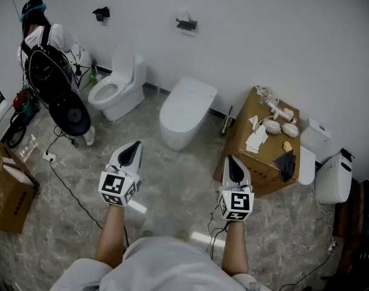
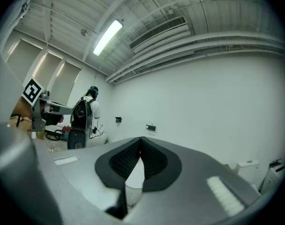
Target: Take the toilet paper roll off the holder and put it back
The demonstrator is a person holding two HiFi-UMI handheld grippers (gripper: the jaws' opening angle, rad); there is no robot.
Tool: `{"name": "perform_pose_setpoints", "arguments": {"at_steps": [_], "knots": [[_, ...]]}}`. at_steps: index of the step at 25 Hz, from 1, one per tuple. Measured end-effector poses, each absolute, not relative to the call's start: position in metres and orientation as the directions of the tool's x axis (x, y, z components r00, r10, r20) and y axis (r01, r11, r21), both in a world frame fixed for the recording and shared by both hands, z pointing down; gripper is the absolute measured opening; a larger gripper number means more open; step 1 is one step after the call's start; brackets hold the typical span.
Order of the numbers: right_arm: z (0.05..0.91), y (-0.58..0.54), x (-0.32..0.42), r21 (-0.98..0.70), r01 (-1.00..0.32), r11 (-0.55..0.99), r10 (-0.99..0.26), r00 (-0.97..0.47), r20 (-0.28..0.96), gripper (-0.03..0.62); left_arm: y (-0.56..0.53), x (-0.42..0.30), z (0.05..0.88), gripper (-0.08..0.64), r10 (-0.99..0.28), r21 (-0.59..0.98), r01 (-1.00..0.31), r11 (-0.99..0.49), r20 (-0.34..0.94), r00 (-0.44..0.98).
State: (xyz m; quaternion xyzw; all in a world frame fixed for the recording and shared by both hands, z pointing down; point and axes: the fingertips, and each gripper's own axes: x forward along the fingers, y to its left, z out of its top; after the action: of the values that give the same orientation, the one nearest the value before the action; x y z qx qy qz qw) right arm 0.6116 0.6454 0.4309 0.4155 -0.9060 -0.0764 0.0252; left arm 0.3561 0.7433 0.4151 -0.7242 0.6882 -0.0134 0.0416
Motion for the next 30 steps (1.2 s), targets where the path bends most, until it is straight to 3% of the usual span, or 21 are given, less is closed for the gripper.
{"name": "perform_pose_setpoints", "arguments": {"at_steps": [14, 30], "knots": [[0.442, 0.657, 0.611, 0.127, -0.767, 0.629, -0.772, -0.635, -0.014, 0.002, 0.748, 0.359, 0.419, 0.0, -0.998, -0.111, -0.992, -0.065, -0.015, 0.067], [0.444, 0.674, 0.538, 0.151, -0.741, 0.655, -0.75, -0.661, 0.014, 0.0, 0.776, 0.301, 0.423, 0.0, -0.998, -0.06, -0.997, -0.052, -0.022, 0.054]]}}
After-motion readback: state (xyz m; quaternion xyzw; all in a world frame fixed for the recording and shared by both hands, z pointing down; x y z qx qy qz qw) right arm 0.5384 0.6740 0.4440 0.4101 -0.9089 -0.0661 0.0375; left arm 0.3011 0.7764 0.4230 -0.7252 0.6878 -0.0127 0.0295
